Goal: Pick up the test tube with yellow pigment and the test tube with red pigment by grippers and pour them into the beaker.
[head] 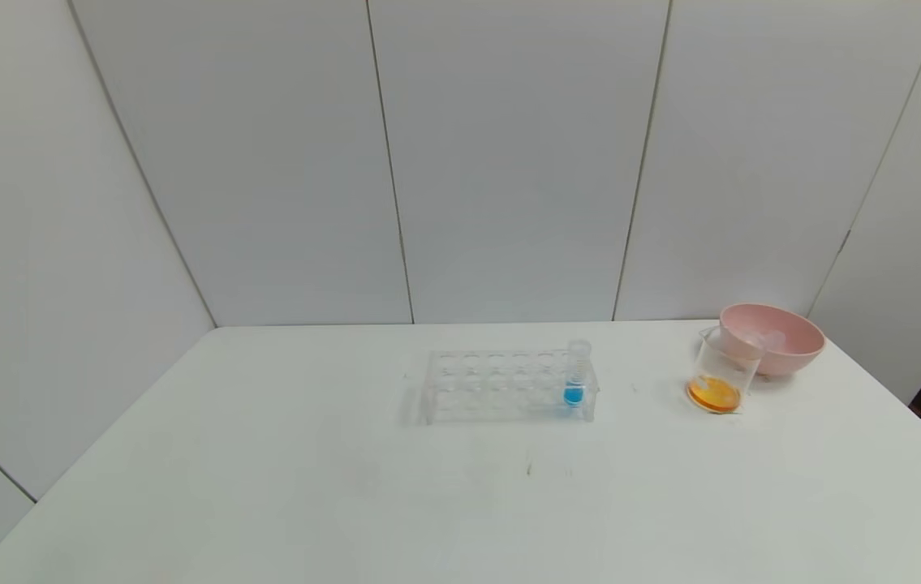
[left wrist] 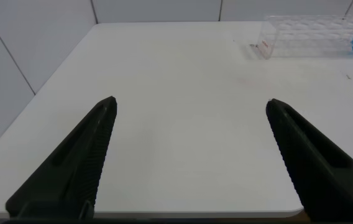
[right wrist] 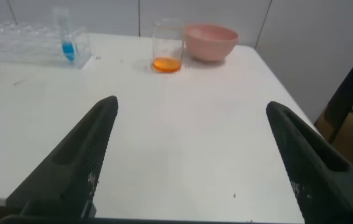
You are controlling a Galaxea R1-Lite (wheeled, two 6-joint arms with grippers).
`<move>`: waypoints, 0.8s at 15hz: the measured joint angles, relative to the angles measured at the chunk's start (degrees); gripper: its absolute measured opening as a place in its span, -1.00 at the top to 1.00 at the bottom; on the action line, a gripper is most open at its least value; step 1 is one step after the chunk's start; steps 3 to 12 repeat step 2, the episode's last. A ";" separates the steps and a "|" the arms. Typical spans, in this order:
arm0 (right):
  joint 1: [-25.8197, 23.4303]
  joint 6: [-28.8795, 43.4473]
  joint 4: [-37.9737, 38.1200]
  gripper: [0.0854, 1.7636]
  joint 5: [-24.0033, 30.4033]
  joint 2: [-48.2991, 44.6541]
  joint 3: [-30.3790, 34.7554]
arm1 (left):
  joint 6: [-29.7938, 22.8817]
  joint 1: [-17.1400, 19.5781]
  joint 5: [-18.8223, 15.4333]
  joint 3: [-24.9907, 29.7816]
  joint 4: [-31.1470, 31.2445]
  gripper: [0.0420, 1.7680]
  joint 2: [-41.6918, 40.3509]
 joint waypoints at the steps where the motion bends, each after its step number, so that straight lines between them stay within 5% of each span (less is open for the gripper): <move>1: 0.00 1.89 2.65 -0.93 0.24 0.00 0.06 | 0.00 0.00 0.00 0.00 0.00 -0.94 0.00; 12: 0.00 2.84 3.18 -0.93 0.33 0.02 0.11 | -0.02 0.00 0.00 0.00 0.00 -0.94 0.00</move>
